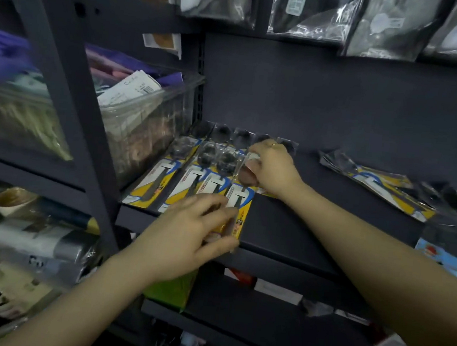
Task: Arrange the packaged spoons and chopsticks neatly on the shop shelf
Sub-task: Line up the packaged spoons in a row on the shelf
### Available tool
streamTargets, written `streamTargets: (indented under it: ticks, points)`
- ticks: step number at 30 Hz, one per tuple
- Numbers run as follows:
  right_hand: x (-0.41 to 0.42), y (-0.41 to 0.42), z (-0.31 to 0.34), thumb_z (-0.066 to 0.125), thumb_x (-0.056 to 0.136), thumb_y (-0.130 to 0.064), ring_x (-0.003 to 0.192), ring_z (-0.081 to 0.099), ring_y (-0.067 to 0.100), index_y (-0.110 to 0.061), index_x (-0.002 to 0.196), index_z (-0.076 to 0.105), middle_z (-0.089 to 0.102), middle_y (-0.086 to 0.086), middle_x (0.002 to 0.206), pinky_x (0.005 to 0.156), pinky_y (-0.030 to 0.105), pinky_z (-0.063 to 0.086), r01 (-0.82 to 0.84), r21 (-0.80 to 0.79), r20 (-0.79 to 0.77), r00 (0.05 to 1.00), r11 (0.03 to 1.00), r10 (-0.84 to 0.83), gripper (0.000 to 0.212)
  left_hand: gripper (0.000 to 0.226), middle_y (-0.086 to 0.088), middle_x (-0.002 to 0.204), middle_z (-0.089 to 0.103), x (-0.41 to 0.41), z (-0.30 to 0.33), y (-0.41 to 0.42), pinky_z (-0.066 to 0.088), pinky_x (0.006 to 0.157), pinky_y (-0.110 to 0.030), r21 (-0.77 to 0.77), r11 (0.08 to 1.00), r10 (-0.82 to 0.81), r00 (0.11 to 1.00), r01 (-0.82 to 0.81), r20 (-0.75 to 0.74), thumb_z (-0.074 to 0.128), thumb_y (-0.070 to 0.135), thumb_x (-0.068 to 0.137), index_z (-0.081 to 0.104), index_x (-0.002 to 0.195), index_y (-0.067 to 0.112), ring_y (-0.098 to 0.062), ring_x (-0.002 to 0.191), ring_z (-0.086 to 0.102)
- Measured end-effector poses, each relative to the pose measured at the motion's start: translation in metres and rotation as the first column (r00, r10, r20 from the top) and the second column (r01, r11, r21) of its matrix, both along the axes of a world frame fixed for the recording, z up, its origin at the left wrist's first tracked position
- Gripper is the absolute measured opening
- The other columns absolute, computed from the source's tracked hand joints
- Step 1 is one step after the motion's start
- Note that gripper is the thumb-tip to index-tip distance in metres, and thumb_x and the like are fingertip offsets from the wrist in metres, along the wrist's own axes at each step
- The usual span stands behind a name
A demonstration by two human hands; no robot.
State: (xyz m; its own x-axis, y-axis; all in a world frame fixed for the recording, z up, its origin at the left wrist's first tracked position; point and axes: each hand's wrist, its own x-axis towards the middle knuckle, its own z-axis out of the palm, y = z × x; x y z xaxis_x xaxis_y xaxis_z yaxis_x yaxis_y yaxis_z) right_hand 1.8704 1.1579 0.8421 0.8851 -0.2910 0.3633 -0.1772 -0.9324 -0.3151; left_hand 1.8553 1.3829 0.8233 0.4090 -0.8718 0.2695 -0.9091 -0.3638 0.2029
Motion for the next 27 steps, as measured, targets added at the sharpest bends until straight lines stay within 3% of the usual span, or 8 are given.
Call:
streamTargets:
  ticks: [4,6,9,13,19,21,23,27]
  points:
    - [-0.027,0.014,-0.015,0.047,0.09,-0.047,0.142,0.022,0.024,-0.007,0.143,0.03,0.028,0.009,0.153,0.116,0.04,0.022,-0.197,-0.064,-0.166,0.969,0.978,0.184,0.068,0.071,0.009,0.155,0.002,0.027,-0.01,0.017,0.009,0.118,-0.03,0.189,0.978,-0.092,0.996,0.087,0.018,0.023,0.074,0.077,0.009,0.139,0.044,-0.012,0.143,0.002]
    - [-0.033,0.018,-0.022,0.041,0.087,-0.059,0.146,0.003,0.019,-0.01,0.149,0.011,0.006,0.005,0.158,0.12,0.035,0.008,-0.217,-0.063,-0.303,0.934,0.974,0.189,0.085,0.065,0.005,0.155,0.003,0.03,-0.013,0.018,0.004,0.117,-0.029,0.177,0.978,-0.12,0.993,0.114,0.022,0.029,0.067,0.08,0.011,0.138,0.042,-0.015,0.144,0.004]
    - [-0.031,0.016,-0.02,0.038,0.084,-0.065,0.146,-0.005,0.017,-0.011,0.149,0.002,-0.004,0.004,0.159,0.12,0.031,0.002,-0.187,-0.061,-0.341,0.927,0.98,0.156,0.091,0.059,0.002,0.154,0.015,0.034,-0.013,0.015,0.011,0.113,-0.028,0.12,0.985,-0.13,0.991,0.128,0.013,0.033,0.057,0.084,0.027,0.139,0.036,-0.017,0.142,0.016]
    - [-0.029,0.012,-0.017,0.036,0.086,-0.063,0.146,-0.006,0.015,-0.013,0.149,0.0,-0.005,0.004,0.158,0.12,0.031,0.002,-0.192,-0.086,-0.375,0.915,0.978,0.147,0.088,0.061,0.005,0.151,0.024,0.035,-0.014,0.009,0.033,0.109,-0.034,0.096,0.99,-0.109,0.993,0.105,0.038,0.025,0.062,0.084,0.03,0.139,0.037,-0.013,0.138,0.024]
    - [-0.047,-0.013,-0.013,0.036,0.098,-0.032,0.143,0.017,0.027,-0.003,0.144,0.023,0.02,0.017,0.154,0.113,0.025,0.014,-0.049,0.078,-0.172,0.983,0.996,0.061,0.056,0.074,0.006,0.147,0.03,0.038,-0.008,0.002,0.031,0.109,-0.038,0.072,0.991,-0.113,0.992,0.109,0.064,0.021,0.075,0.074,0.035,0.137,0.039,-0.015,0.135,0.028]
    - [-0.052,-0.023,-0.015,0.037,0.098,-0.029,0.139,0.025,0.03,0.001,0.141,0.026,0.029,0.019,0.149,0.109,0.025,0.02,-0.057,0.07,-0.282,0.956,0.996,0.074,0.054,0.078,0.007,0.153,0.021,0.041,-0.007,-0.003,0.023,0.114,-0.035,0.084,0.986,-0.147,0.987,0.142,0.064,0.022,0.077,0.073,0.026,0.141,0.039,-0.014,0.139,0.021]
    - [-0.054,-0.03,-0.021,0.034,0.098,-0.035,0.145,0.012,0.02,-0.009,0.148,0.015,0.014,0.008,0.157,0.116,0.026,0.011,-0.066,-0.003,-0.429,0.901,0.998,0.058,0.059,0.077,0.007,0.155,0.014,0.042,-0.008,-0.01,0.015,0.116,-0.031,0.136,0.973,-0.197,0.979,0.188,0.058,0.023,0.077,0.076,0.017,0.143,0.04,-0.013,0.142,0.012]
    - [-0.055,-0.038,-0.02,0.029,0.099,-0.039,0.146,0.001,0.011,-0.018,0.149,0.009,0.004,-0.001,0.159,0.116,0.024,0.003,-0.06,-0.063,-0.469,0.883,0.996,0.023,0.058,0.072,0.009,0.153,0.018,0.041,-0.009,-0.018,0.018,0.112,-0.027,0.159,0.965,-0.214,0.976,0.207,0.031,0.023,0.073,0.077,0.019,0.142,0.041,-0.011,0.14,0.013]
